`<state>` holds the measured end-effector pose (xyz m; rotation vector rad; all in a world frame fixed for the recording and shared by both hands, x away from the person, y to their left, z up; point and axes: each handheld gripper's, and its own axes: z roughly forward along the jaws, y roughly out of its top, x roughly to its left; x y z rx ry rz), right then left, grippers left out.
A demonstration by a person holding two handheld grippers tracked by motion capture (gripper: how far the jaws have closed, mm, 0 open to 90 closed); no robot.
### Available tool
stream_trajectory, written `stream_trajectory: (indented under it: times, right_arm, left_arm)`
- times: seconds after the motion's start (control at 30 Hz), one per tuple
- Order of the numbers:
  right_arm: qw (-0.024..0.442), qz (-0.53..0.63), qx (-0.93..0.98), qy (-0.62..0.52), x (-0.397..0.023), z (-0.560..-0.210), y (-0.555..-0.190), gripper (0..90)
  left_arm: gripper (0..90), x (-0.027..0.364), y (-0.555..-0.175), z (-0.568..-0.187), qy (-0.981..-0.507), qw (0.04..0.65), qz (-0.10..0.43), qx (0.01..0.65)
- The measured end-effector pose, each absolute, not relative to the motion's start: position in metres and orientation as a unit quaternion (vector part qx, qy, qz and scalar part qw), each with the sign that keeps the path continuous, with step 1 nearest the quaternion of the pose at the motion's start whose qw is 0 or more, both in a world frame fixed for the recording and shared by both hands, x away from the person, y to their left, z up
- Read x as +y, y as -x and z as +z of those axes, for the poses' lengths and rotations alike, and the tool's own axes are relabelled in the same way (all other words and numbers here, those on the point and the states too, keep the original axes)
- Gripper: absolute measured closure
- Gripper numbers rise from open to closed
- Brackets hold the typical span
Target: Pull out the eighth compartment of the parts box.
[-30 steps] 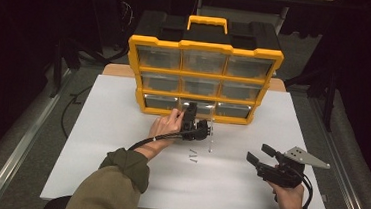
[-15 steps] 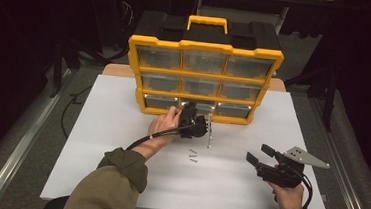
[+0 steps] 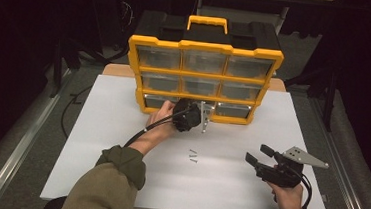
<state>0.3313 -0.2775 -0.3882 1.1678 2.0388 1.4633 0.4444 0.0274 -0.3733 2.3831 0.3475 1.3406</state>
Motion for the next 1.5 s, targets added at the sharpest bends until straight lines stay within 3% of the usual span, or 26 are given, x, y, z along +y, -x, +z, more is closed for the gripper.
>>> stream_trajectory:
  times: [0.97,1.5]
  right_arm:
    - [0.183,0.519,0.725,-0.416,-0.277,-0.388,-0.331,31.0]
    - [0.183,0.519,0.725,-0.413,-0.277,-0.389,-0.332,31.0]
  left_arm:
    - [60.7,0.048,-0.450,-0.359,-0.871,0.255,0.393,0.151]
    - [60.7,0.052,-0.457,-0.360,-0.880,0.245,0.376,0.156]
